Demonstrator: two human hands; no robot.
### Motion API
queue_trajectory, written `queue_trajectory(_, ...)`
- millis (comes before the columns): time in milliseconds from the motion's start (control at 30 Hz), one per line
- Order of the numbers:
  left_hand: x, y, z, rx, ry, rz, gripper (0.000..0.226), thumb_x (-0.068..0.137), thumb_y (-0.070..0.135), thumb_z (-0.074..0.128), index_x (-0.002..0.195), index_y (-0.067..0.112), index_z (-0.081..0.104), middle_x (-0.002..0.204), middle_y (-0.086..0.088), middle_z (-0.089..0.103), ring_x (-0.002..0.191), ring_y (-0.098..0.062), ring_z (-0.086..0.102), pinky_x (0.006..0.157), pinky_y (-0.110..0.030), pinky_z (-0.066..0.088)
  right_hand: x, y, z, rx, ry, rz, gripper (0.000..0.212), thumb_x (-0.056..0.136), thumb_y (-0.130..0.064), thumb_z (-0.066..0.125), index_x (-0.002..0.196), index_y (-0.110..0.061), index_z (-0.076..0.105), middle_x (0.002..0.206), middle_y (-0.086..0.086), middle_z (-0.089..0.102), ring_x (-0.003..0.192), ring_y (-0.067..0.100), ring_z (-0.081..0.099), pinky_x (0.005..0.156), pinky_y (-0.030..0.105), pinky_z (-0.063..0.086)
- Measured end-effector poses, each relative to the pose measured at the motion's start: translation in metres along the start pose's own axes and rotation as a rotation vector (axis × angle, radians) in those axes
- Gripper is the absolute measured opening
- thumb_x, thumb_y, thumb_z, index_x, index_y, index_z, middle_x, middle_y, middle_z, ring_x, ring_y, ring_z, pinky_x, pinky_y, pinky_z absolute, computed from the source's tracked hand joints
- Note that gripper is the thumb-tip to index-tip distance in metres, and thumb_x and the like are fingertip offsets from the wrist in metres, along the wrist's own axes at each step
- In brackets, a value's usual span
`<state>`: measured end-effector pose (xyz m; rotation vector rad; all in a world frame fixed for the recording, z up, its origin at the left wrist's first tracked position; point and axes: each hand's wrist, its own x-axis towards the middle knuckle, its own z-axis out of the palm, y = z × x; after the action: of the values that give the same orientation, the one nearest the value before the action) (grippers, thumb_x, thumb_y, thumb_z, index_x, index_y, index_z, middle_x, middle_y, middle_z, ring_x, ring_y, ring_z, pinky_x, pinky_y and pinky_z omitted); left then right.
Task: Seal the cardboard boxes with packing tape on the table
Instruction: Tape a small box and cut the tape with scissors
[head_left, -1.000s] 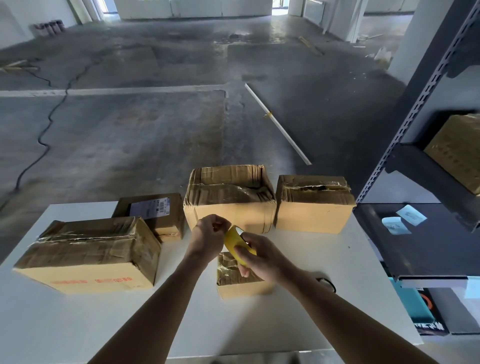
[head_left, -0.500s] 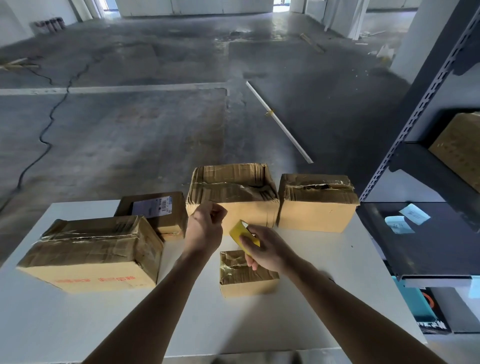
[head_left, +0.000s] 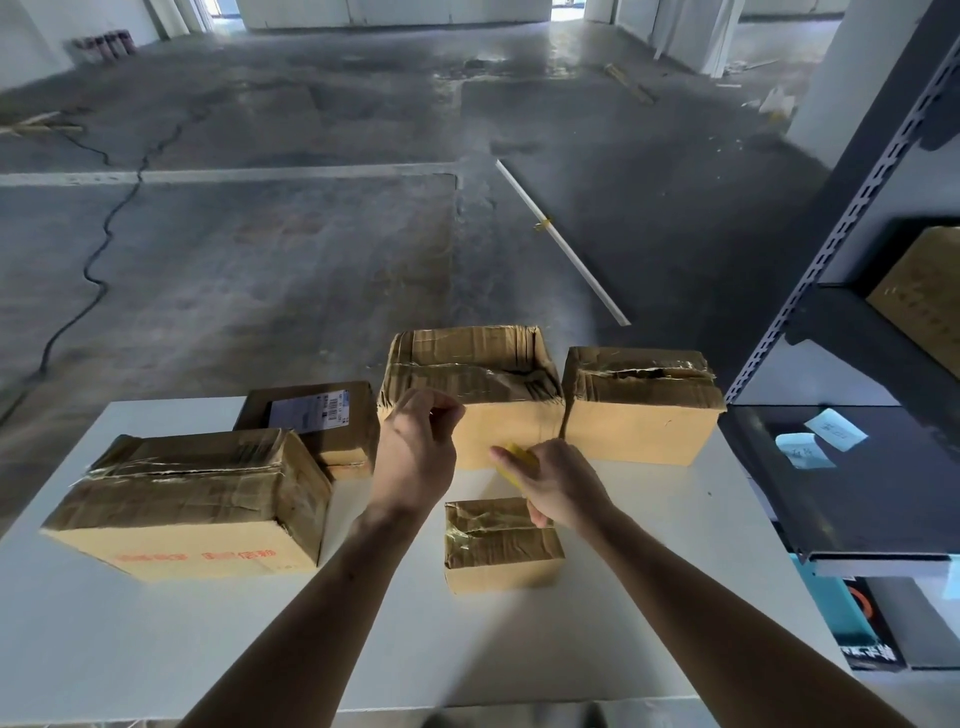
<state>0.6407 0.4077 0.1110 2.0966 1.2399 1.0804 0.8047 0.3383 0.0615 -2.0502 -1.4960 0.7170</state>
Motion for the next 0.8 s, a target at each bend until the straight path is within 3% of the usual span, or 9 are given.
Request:
queue_trajectory(100,-0.003,-0.007,-0.001,-0.039,0.012,-0.056,0.009,0.095,0.006,0.060,0.098,0.007,0.068,0.091,0.001,0.064,0.083,-0.011,0.061,0.069,-0.017,0.051,0.001,0.003,-0.003,-0.076,0.075,0.080,0.082,0.069,-0.089,0.038,0.063,-0.010,0.062,0.047,-0.001,0.063,0.040,0.010,0.061,0.063,0.033,0.060)
queue_trajectory(200,-0.009,-0.018,0.001,-0.123,-0.019,-0.269,0.012,0.097,0.010,0.057,0.104,0.009,0.067,0.091,0.000,0.066,0.084,-0.014,0.063,0.065,-0.016,0.049,0.006,0.014,-0.003,-0.132,0.124,0.063,0.098,0.053,-0.100,0.030,0.064,-0.009,0.064,0.055,0.000,0.065,0.048,0.014,0.063,0.057,0.034,0.058)
queue_trajectory(333,-0.017,-0.047,-0.001,-0.301,-0.091,-0.688,0.022,0.099,0.019,0.057,0.113,0.005,0.066,0.091,-0.005,0.067,0.083,-0.016,0.063,0.062,-0.019,0.048,0.009,0.026,-0.005,-0.020,0.102,-0.064,0.077,0.069,-0.086,0.047,0.055,-0.011,0.057,0.047,-0.002,0.055,0.042,0.010,0.054,0.046,0.032,0.045)
queue_trajectory(433,-0.027,-0.069,-0.005,-0.382,-0.121,-0.874,0.022,0.097,0.020,0.061,0.107,0.000,0.065,0.090,-0.008,0.065,0.084,-0.017,0.062,0.066,-0.022,0.049,0.012,0.023,-0.004,0.057,0.064,-0.155,0.059,0.083,-0.065,0.057,0.057,-0.012,0.057,0.048,-0.007,0.051,0.039,0.005,0.045,0.044,0.023,0.033)
queue_trajectory(567,-0.041,-0.088,-0.001,-0.424,-0.142,-0.992,0.024,0.094,0.020,0.065,0.106,-0.001,0.063,0.090,-0.011,0.064,0.087,-0.021,0.062,0.072,-0.028,0.050,0.017,0.017,0.005,-0.002,-0.069,-0.160,0.051,0.090,-0.054,0.060,0.069,-0.008,0.064,0.060,0.008,0.062,0.049,0.023,0.054,0.050,0.030,0.037)
queue_trajectory(667,-0.049,-0.098,0.002,-0.449,-0.134,-1.025,0.031,0.092,0.024,0.067,0.109,-0.001,0.062,0.088,-0.008,0.063,0.086,-0.021,0.062,0.078,-0.032,0.051,0.017,0.012,0.010,-0.056,-0.121,-0.142,0.046,0.092,-0.050,0.062,0.060,-0.018,0.054,0.053,-0.002,0.052,0.047,0.012,0.048,0.050,0.029,0.037)
queue_trajectory(800,-0.056,-0.104,0.006,-0.442,-0.137,-1.035,0.034,0.092,0.025,0.067,0.111,-0.002,0.061,0.087,-0.007,0.063,0.083,-0.019,0.061,0.092,-0.041,0.050,0.015,0.010,0.015,-0.097,-0.189,-0.115,0.049,0.094,-0.048,0.061,0.056,-0.017,0.053,0.052,-0.003,0.050,0.048,0.013,0.047,0.051,0.031,0.036)
